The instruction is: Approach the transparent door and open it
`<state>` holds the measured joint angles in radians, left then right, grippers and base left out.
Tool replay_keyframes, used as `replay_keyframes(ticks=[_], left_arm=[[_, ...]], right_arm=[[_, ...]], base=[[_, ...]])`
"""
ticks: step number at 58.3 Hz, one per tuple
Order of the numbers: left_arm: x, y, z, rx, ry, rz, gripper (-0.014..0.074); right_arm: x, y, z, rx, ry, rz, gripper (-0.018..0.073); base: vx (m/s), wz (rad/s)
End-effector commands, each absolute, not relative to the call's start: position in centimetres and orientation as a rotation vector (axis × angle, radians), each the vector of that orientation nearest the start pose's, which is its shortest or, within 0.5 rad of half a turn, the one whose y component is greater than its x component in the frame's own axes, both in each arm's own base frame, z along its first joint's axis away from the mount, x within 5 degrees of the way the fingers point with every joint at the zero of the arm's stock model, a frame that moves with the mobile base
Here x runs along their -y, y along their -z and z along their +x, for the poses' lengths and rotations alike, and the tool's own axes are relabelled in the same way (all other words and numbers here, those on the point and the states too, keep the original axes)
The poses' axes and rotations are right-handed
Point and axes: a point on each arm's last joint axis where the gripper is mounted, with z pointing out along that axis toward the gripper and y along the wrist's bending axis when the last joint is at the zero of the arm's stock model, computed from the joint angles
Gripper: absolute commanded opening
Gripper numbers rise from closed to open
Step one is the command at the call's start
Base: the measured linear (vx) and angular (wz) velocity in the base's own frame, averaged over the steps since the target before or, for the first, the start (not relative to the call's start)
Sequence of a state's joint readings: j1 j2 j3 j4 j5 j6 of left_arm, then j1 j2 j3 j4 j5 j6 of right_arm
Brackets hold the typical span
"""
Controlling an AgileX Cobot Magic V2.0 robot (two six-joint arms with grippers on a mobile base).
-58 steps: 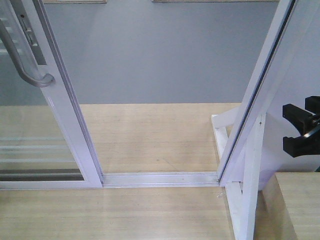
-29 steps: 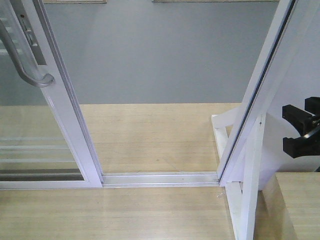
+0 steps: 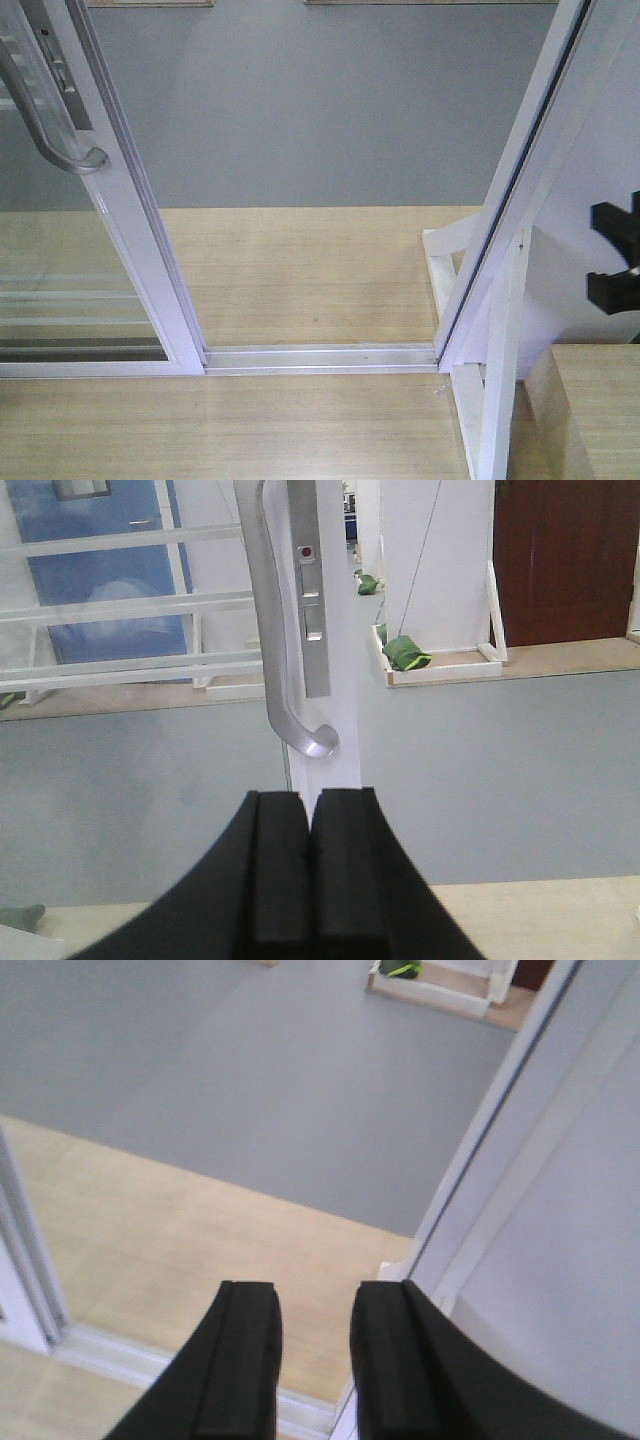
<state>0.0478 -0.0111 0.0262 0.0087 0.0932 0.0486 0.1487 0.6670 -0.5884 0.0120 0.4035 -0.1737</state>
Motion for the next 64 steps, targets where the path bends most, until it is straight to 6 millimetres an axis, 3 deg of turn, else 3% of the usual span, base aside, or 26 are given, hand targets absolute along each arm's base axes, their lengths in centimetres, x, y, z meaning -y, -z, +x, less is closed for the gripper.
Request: replay_keyframes(ticks=[1,6,10,26,35,64], left_arm=[[-0.3,-19.6,5.7,-1.531,-0.078,0.001,-0.0006],[-0.3,-19.6,5.7,-1.531,-0.078,0.001,-0.0006],[-0.3,-19.6,5.7,-1.531,-0.078,0.001,-0.0006],[-0.3,-19.6,5.7,-1.531,-0.078,0.001,-0.0006],[-0.3,-19.6,5.7,-1.531,-0.078,0.001,-0.0006],[-0.3,-19.6,5.7,-1.536,-0.078,0.001,-0.0006]], right_arm=[[-0.8,-34.5,12.0,-1.762,0.052,-0.174,0.0150],[0.1,-34.6,10.3,-1.676,0.105,-0.093,0.0043],[0.5,-33.7,9.1,-1.611,0.150,-0.062,-0.0014],[0.4,-23.9,6.3,-1.530,0.100,-0.008,-0.0008],[0.3,-20.0,5.6,-1.487,0.101,-0.011,-0.0008],[0.3,-19.9,5.6,-1.514,0.102,-0.010,-0.0008]], base=[[0.00,0.00],[0.00,0.00],[0.00,0.00],[0.00,0.00],[0.00,0.00],[0.00,0.00]])
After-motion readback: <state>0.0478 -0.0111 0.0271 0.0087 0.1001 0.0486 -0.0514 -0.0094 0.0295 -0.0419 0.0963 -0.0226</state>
